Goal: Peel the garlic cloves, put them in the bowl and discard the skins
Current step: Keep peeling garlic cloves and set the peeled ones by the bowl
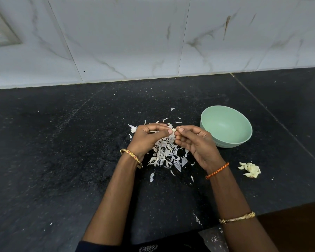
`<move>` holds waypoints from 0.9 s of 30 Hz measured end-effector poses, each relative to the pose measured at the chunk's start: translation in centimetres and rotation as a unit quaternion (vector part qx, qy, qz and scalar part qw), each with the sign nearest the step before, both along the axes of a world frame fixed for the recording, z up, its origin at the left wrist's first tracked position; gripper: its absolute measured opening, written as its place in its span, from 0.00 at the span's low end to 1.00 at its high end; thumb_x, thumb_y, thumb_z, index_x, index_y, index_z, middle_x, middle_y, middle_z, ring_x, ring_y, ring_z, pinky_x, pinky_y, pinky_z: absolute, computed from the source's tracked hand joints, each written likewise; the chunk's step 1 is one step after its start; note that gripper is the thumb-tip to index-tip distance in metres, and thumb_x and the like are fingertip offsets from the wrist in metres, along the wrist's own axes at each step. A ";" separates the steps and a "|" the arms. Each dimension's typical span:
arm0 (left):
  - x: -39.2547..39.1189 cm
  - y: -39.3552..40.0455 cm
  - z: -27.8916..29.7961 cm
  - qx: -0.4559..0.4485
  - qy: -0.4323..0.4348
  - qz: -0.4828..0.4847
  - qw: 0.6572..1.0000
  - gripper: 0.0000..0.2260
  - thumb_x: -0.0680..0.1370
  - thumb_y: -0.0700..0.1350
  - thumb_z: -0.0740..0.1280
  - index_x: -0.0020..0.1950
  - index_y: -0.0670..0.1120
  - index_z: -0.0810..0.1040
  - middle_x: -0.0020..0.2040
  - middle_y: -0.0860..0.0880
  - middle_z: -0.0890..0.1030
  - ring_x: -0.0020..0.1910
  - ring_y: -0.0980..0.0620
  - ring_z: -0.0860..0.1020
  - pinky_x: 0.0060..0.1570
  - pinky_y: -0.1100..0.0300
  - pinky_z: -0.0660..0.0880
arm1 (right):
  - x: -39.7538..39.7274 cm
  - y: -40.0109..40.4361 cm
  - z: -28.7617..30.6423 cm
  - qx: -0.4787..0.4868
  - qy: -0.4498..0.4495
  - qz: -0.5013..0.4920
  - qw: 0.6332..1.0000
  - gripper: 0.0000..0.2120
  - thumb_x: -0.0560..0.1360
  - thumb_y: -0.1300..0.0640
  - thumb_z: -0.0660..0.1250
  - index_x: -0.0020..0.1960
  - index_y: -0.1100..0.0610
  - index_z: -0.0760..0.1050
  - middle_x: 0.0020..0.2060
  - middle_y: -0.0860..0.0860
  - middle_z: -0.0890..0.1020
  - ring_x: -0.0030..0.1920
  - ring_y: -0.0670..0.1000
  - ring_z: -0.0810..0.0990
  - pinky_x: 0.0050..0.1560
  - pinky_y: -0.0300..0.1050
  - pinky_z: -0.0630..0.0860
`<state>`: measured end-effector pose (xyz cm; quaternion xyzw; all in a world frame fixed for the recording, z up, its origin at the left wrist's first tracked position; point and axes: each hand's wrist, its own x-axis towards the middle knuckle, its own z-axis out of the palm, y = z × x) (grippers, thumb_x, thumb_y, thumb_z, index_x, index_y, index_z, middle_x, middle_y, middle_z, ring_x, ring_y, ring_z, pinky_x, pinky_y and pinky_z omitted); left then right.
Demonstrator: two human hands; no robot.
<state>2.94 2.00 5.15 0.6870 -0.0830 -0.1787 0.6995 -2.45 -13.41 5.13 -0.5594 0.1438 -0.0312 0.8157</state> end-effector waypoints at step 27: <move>0.2 -0.7 -0.9 0.047 -0.082 0.018 0.995 0.05 0.74 0.39 0.72 0.40 0.48 0.82 0.43 0.36 0.82 0.26 0.53 0.64 0.32 0.61 0.64 | 0.2 0.4 -0.3 -0.063 -0.029 0.011 0.998 0.07 0.69 0.72 0.70 0.45 0.63 0.80 0.40 0.57 0.85 0.43 0.52 0.84 0.49 0.43 0.81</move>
